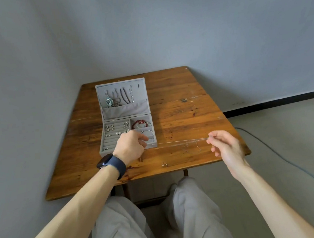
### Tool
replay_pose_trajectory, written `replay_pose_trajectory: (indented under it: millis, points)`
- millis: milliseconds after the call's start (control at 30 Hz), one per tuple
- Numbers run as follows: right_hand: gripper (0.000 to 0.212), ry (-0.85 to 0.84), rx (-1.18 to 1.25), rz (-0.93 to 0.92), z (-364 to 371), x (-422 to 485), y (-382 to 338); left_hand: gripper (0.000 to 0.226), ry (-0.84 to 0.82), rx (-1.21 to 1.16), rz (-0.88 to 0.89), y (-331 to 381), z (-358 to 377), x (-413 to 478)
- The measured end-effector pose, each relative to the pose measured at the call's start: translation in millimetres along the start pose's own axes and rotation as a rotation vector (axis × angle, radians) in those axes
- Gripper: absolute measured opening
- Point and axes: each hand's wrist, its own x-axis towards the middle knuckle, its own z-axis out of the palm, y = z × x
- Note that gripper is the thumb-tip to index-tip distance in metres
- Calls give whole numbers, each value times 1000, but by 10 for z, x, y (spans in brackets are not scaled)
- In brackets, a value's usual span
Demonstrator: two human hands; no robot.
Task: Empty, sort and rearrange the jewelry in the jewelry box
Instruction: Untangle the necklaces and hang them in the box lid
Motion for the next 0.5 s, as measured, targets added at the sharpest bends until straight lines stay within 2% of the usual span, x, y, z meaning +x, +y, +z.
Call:
replay_pose_trajectory:
  millis: [133,267,333,500]
  points:
    - [12,83,-63,-23,-108,269,-42,21,50,97,16,222,-34,343]
    - [11,176,-95,17,-301,730,-154,4,-77,-265,-69,437,-71,762]
    - [11,183,-135,33,-394,990,-180,5,-119,-358,-104,528,-34,962]
    - [10,162,-317,16,-377,1685,-126,15,57,219,-29,809,251,1472]
